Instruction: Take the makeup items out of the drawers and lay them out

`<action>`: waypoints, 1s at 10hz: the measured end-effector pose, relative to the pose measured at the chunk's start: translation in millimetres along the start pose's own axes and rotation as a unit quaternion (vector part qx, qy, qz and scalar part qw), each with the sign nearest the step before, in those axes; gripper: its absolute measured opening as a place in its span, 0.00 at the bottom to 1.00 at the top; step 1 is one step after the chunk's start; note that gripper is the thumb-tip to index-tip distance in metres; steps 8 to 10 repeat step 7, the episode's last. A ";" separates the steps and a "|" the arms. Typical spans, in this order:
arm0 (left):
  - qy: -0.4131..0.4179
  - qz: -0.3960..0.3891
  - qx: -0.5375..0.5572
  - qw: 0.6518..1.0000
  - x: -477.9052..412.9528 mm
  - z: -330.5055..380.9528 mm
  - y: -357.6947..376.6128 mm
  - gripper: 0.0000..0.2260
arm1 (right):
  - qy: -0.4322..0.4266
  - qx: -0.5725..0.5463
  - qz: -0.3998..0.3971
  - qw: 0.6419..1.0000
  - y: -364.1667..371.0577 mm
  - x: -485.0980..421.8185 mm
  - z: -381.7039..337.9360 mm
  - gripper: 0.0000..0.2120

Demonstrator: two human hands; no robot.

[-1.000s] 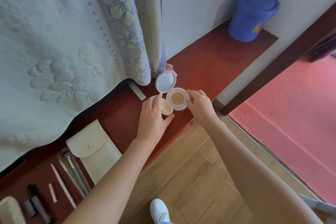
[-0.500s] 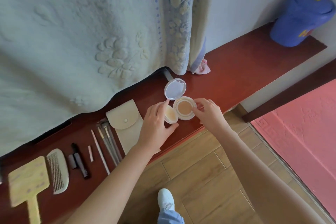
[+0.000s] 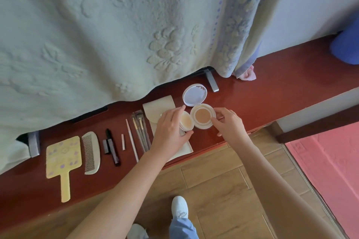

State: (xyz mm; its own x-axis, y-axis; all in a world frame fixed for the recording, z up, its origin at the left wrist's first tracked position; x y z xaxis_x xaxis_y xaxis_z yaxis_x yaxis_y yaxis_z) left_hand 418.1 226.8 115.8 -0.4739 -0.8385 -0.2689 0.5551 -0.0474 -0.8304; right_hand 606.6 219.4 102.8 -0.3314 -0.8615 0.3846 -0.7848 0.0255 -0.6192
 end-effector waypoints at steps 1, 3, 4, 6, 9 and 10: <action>-0.007 0.001 0.001 1.000 0.1 -1.0 1.2 0.33 | 0.005 0.001 -0.002 1.000 1.8 0.1 -0.8 0.15; -0.007 0.001 0.002 1.000 -0.3 0.0 1.6 0.33 | 0.010 -0.005 -0.006 1.000 2.0 2.8 -1.1 0.16; -0.004 0.002 0.000 1.000 0.0 -0.9 0.9 0.33 | 0.002 -0.001 -0.004 1.000 2.4 1.7 -0.7 0.16; -0.006 -0.002 0.000 1.000 1.0 -0.5 -2.0 0.33 | 0.001 0.013 -0.012 1.000 3.6 3.6 -1.3 0.19; -0.032 0.008 -0.012 0.999 3.4 2.2 -9.4 0.33 | 0.004 0.047 0.010 0.999 -0.7 9.9 -2.9 0.23; -0.032 0.008 -0.012 0.999 3.4 2.2 -9.4 0.33 | 0.004 0.047 0.010 0.999 -0.7 9.9 -2.9 0.23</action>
Point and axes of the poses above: each hand's wrist, its own x-axis away from the middle knuckle, its own y-axis out of the palm, z = x × y, the point moved 4 cm from there along -x, towards the middle knuckle, and after that the axes turned 10 degrees about y, right-handed, at the moved point
